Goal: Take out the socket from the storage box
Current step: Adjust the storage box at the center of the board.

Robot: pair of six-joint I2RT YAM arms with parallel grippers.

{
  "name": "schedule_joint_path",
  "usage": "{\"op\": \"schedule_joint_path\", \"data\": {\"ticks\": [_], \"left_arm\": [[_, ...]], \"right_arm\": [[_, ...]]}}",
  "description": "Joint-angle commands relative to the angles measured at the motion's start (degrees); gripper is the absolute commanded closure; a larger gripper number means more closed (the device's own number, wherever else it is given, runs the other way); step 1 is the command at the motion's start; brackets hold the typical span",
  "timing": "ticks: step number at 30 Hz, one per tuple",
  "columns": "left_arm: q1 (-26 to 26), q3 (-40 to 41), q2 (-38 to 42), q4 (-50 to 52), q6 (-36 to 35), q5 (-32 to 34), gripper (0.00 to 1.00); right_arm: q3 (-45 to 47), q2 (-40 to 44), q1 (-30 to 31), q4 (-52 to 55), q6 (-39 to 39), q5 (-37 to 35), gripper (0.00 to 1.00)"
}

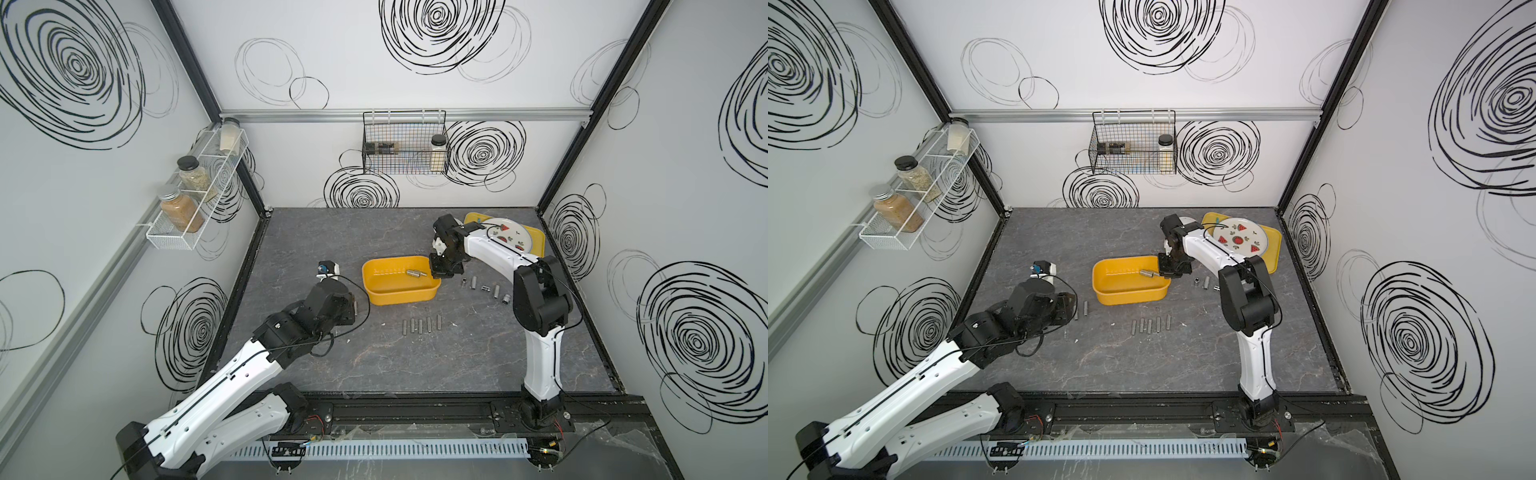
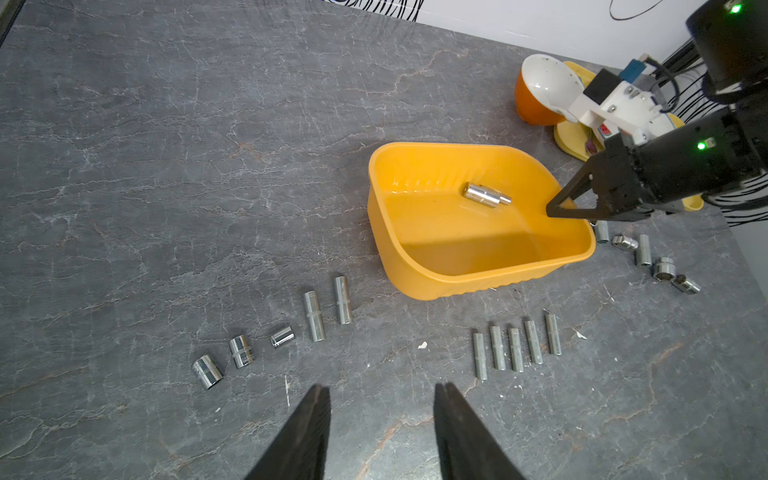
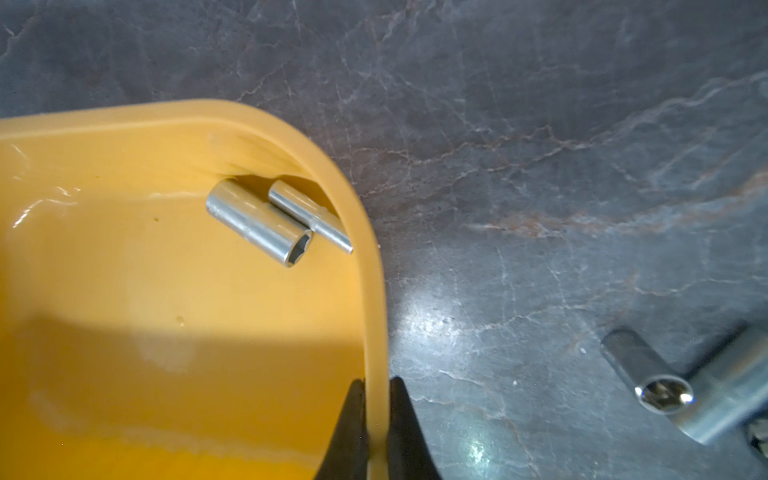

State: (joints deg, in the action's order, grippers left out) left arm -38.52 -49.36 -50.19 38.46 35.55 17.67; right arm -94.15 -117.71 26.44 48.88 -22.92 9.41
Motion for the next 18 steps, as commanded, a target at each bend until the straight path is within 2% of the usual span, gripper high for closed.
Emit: {"op": "schedule_joint_path", "data": {"ticks": [1, 18], "left_arm": [[-0.28, 0.23, -0.47, -1.54, -0.11, 0.62, 0.52], [-0.24, 0.15, -0.96, -1.5, -0.18, 0.55, 0.52]], "right_arm": [[2.11, 1.52, -0.07, 0.17, -0.11, 0.69, 0.92], [5.84, 3.76, 0.02, -2.01, -0.46, 0.85, 0.82]]}}
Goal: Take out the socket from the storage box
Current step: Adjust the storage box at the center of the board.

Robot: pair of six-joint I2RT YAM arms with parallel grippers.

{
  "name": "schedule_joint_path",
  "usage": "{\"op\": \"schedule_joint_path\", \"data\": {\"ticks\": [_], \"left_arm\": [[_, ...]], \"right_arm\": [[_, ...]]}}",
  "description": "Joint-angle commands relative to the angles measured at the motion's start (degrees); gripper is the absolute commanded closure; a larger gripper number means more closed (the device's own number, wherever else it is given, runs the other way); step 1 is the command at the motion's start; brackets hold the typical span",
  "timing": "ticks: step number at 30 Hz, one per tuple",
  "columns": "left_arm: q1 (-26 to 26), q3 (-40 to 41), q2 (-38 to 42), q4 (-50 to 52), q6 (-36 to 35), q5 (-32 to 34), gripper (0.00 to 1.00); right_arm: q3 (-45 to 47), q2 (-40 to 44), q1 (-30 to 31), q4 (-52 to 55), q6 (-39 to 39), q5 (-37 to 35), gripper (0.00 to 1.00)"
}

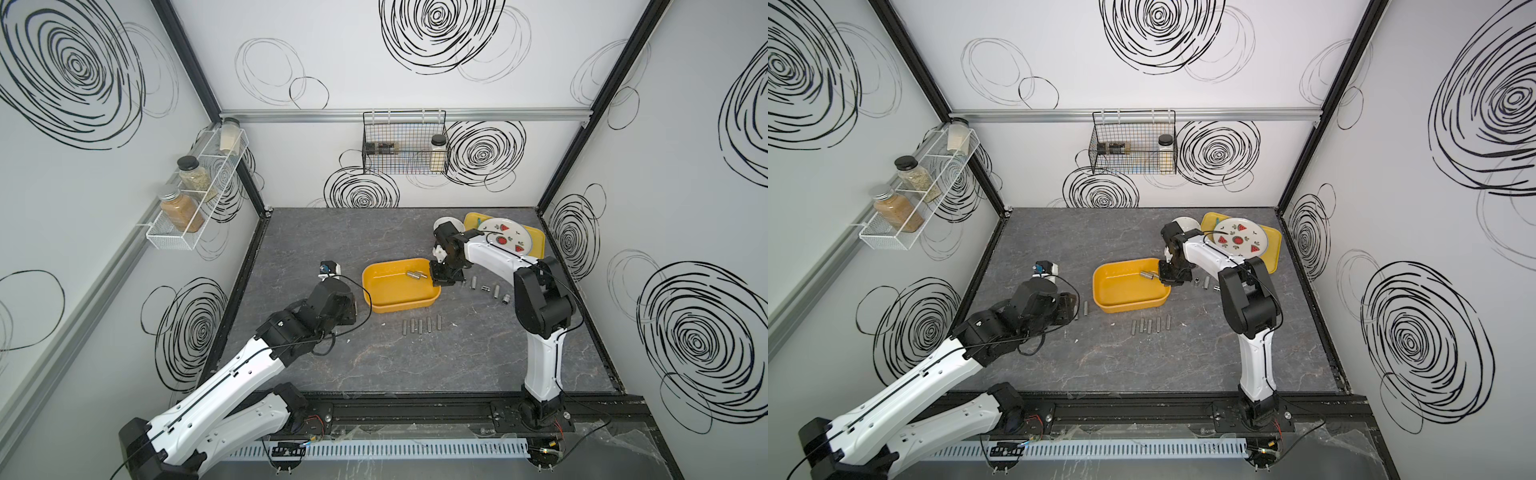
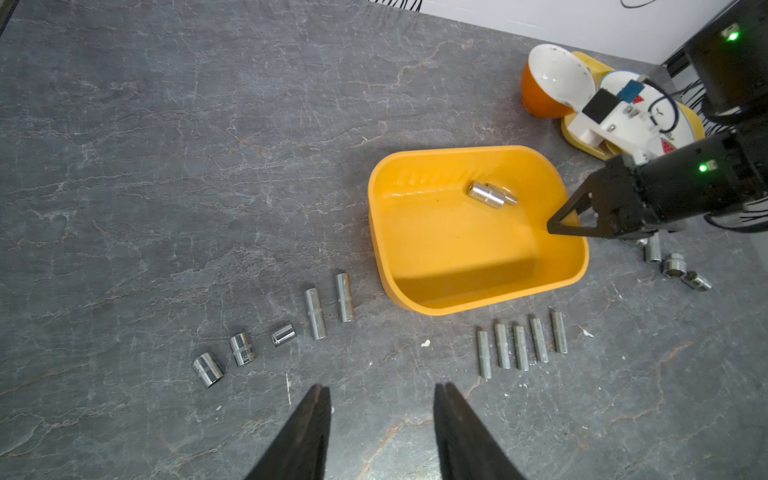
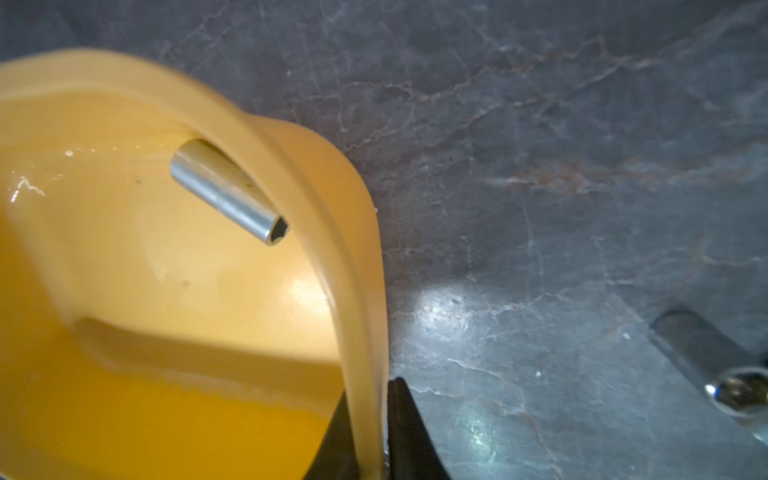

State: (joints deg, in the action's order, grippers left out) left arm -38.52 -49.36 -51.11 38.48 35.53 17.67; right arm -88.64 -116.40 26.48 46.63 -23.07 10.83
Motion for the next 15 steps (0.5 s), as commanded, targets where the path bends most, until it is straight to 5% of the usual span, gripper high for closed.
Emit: {"op": "schedule_joint_path", "data": {"ticks": [1, 15], "left_arm": [[-0.24, 0.19, -0.03, -1.63, -0.2, 0.57, 0.52], [-0.26, 0.15, -0.83, -1.65, -0.28, 0.29, 0.52]], "right_arm": [[0.39, 2.57, -0.02, 0.06, -0.31, -0.31, 0.8], [-1.05, 9.8, 0.06, 0.07, 1.02, -6.19, 0.63]]}}
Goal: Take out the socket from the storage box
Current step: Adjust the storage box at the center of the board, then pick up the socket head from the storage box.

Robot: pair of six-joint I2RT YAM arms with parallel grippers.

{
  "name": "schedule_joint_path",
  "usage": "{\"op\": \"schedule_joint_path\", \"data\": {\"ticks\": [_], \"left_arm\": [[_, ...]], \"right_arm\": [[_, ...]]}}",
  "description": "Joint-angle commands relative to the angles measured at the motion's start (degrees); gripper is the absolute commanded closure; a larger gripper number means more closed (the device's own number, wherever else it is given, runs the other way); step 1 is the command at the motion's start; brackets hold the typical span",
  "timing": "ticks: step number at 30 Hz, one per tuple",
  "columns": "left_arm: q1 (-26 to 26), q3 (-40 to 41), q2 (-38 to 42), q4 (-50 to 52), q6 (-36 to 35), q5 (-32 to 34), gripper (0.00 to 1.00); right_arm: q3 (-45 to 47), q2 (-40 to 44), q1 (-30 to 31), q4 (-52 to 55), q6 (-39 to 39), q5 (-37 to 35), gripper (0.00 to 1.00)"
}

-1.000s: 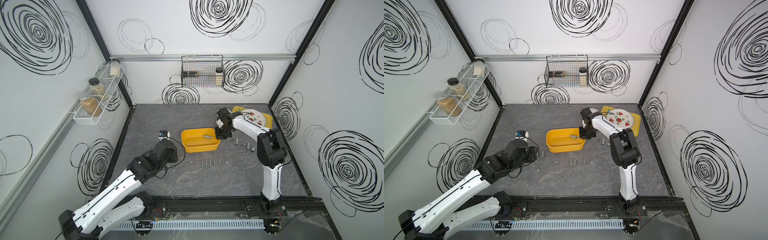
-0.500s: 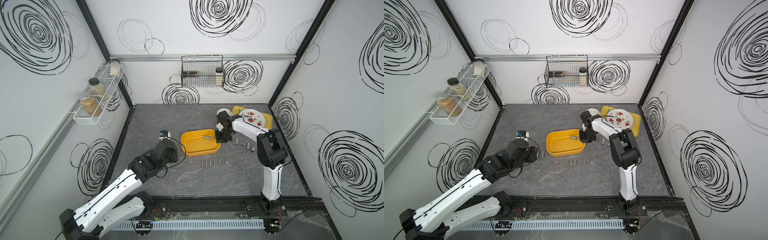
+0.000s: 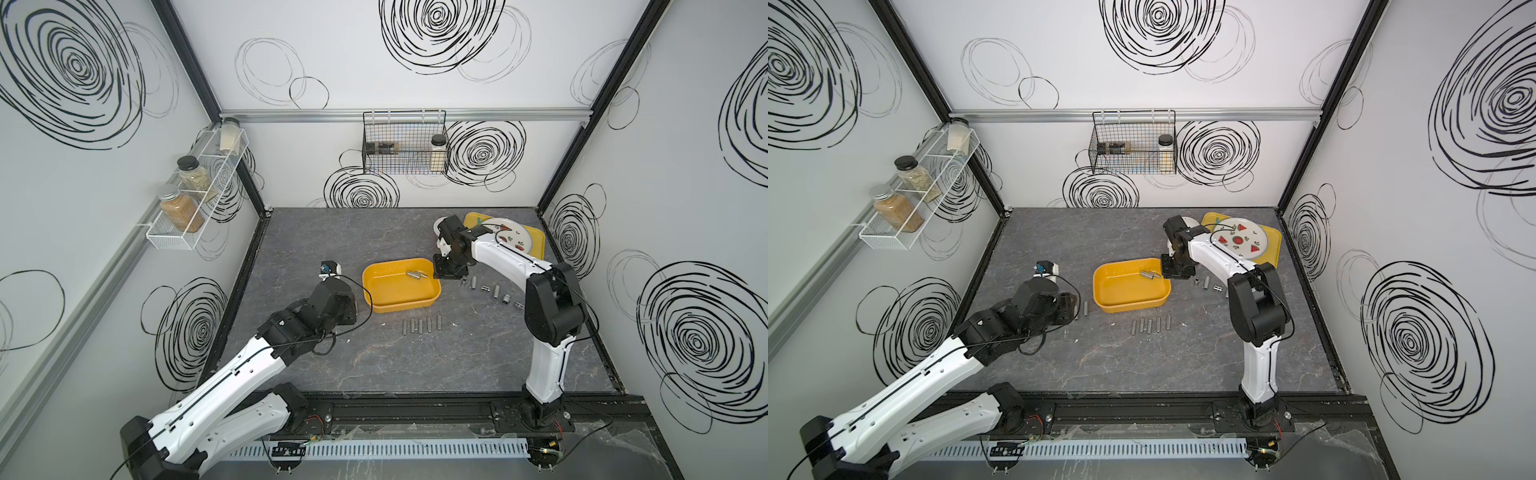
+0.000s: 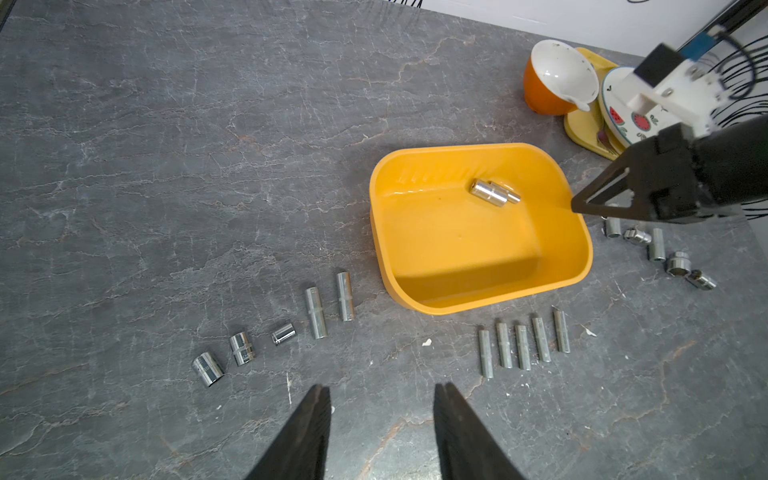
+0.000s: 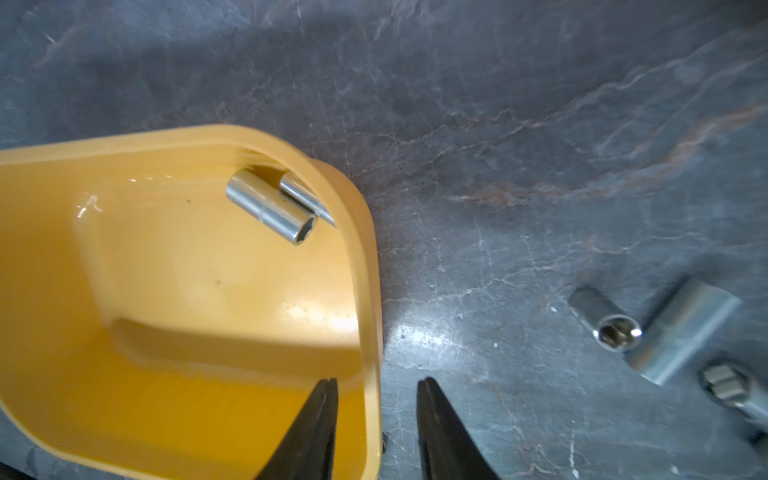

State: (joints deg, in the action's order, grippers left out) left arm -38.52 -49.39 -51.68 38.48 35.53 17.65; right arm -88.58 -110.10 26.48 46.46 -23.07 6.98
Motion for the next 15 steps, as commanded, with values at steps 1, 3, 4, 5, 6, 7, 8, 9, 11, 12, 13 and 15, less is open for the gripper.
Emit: {"op": "schedule_joint_path", "data": {"ticks": [1, 3, 4, 5, 6, 7, 8, 9, 11, 12, 13, 15], "left_arm": [[-0.24, 0.17, -0.26, -1.65, -0.28, 0.32, 0.52], [-0.19, 0.08, -0.26, -1.65, -0.33, 0.07, 0.52], [-0.17, 0.16, -0.26, -1.78, -0.35, -0.02, 0.52], [-0.08, 0.17, -0.26, -1.83, -0.44, -0.02, 0.52], [0.02, 0.17, -0.34, -1.92, -0.46, -0.2, 0.52], [0.15, 0.17, -0.43, -2.0, -0.54, -0.24, 0.52], [0.2, 0.17, -0.59, -2.0, -0.63, -0.41, 0.52], [0.26, 0.17, -0.78, -2.0, -0.71, -0.54, 0.52], [0.3, 0.08, -1.13, -2.0, -0.72, -0.73, 0.52], [0.27, 0.08, -1.31, -1.96, -0.72, -0.74, 0.52], [0.29, 0.08, -1.39, -1.92, -0.72, -0.69, 0.52], [0.29, 0.08, -1.41, -1.92, -0.72, -0.52, 0.52]], "right_arm": [[-1.47, 4.22, 0.27, 0.24, 1.3, -3.19, 0.63], [-1.6, 5.91, 1.83, -0.82, 2.45, -5.7, 0.63], [-1.6, 6.36, 2.74, -1.62, 3.01, -5.95, 0.62], [-1.59, 6.55, 3.78, -2.33, 3.56, -5.98, 0.62], [-1.58, 6.26, 4.73, -2.68, 4.17, -5.93, 0.62], [-2.69, 5.7, 5.51, -2.97, 4.63, -6.32, 0.63], [-3.54, 4.82, 6.38, -3.4, 5.0, -7.07, 0.62], [-3.86, 3.9, 7.01, -3.94, 5.34, -7.7, 0.63], [-4.51, 2.0, 7.94, -4.91, 6.24, -7.79, 0.63], [-5.03, 0.71, 8.33, -5.23, 6.65, -7.67, 0.63], [-5.55, -0.28, 8.53, -5.6, 7.08, -7.5, 0.63], [-6.6, -2.66, 9.0, -6.44, 8.39, -7.01, 0.63]]}}
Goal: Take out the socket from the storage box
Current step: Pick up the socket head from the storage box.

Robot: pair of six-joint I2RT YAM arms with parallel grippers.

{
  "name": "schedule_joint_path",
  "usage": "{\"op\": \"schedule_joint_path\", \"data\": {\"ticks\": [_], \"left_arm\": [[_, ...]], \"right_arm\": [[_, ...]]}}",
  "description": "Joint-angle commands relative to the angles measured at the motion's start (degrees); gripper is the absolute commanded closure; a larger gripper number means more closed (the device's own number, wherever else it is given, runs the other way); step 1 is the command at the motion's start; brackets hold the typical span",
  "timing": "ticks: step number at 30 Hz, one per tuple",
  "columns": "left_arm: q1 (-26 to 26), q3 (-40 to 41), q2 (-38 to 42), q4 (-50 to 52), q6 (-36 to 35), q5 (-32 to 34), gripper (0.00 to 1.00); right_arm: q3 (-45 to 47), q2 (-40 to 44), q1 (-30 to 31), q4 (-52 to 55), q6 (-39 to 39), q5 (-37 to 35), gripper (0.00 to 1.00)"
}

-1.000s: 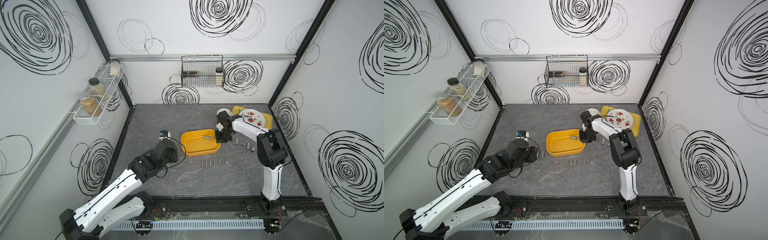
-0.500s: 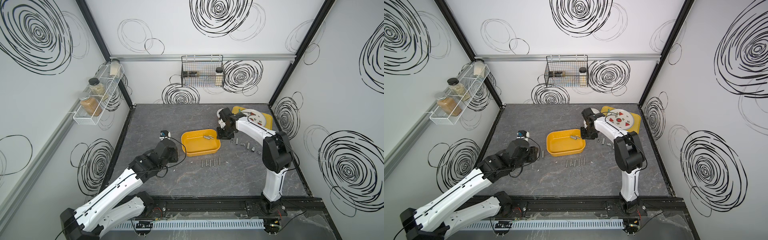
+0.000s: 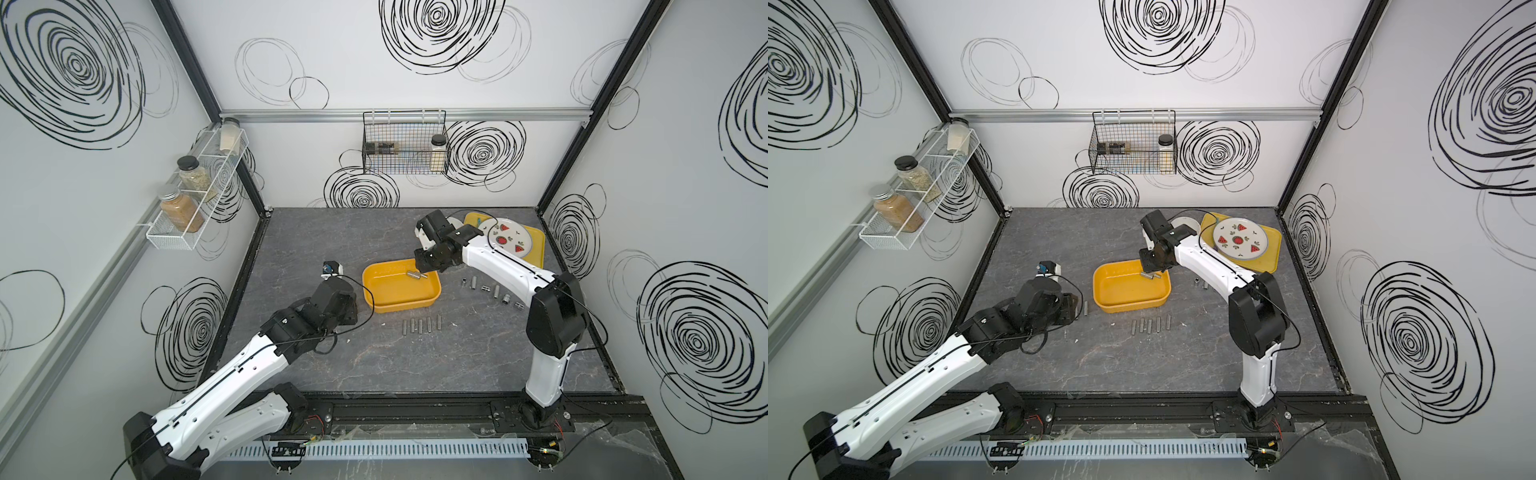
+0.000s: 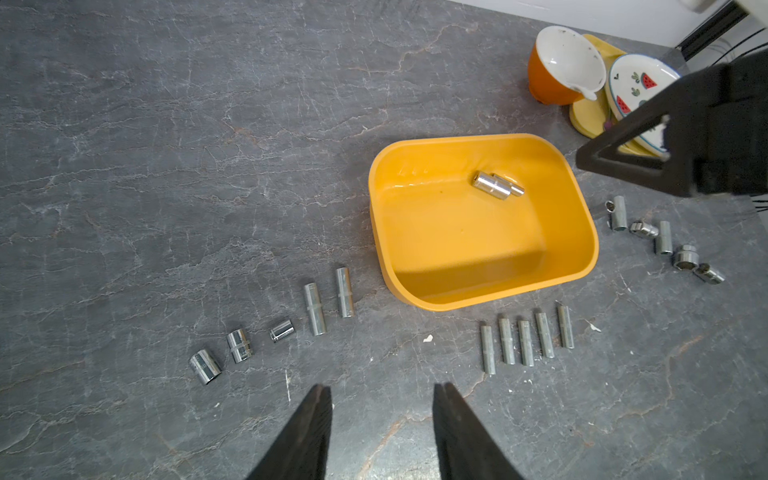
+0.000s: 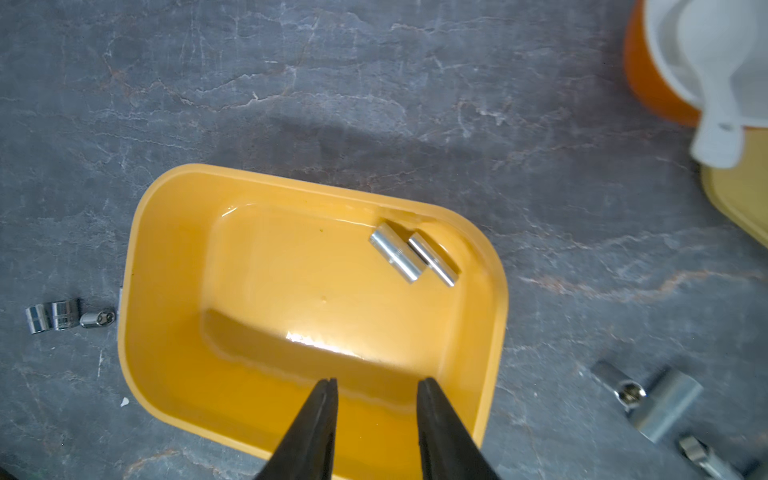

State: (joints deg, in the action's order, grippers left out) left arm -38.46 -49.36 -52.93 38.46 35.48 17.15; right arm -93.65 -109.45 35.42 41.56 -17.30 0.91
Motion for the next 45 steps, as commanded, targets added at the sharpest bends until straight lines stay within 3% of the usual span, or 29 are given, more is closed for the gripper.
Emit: {"op": "schedule_joint_path", "data": {"ticks": [1, 17, 29, 45], "left_arm": [[0.22, 0.06, -0.05, -1.85, -0.68, 0.03, 0.52], [0.32, 0.01, -0.09, -1.72, -0.5, 0.77, 0.52], [0.44, -0.03, -0.05, -1.72, -0.42, 0.74, 0.52], [0.57, 0.06, -0.25, -1.89, -0.58, 0.34, 0.52]], "right_arm": [[-2.06, -4.28, 0.24, -1.78, 3.3, -1.06, 0.63], [-9.22, -17.11, 0.35, -2.18, 7.1, -5.59, 0.62], [-7.11, -18.7, 0.77, -4.12, 6.58, -0.75, 0.71], [-7.54, -21.83, 1.4, -2.6, 6.03, -3.28, 0.71]]}}
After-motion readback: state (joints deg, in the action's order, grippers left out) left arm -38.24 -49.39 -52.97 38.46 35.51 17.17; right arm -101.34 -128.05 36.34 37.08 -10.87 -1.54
